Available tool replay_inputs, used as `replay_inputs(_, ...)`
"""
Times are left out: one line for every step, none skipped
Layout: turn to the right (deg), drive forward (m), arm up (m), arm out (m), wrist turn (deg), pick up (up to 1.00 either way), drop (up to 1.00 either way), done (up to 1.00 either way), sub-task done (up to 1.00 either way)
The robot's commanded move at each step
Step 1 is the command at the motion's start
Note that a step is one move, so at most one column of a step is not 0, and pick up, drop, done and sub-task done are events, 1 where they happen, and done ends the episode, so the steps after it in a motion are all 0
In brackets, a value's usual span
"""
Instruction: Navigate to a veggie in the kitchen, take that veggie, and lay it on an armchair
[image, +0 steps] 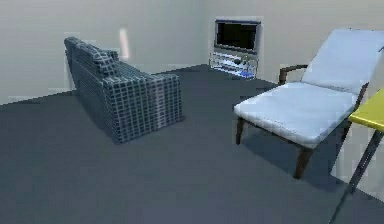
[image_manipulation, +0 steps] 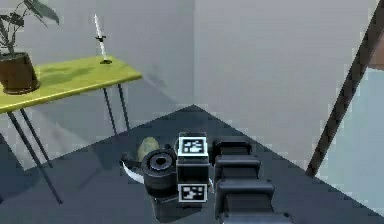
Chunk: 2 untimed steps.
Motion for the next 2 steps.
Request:
replay_inputs(0.0,1.00,0.00,0.00,0.0,0.00,0.00,0.00,0.00)
replay_inputs(3.0,0.00,0.00,0.00,0.0,0.00,0.00,0.00,0.00)
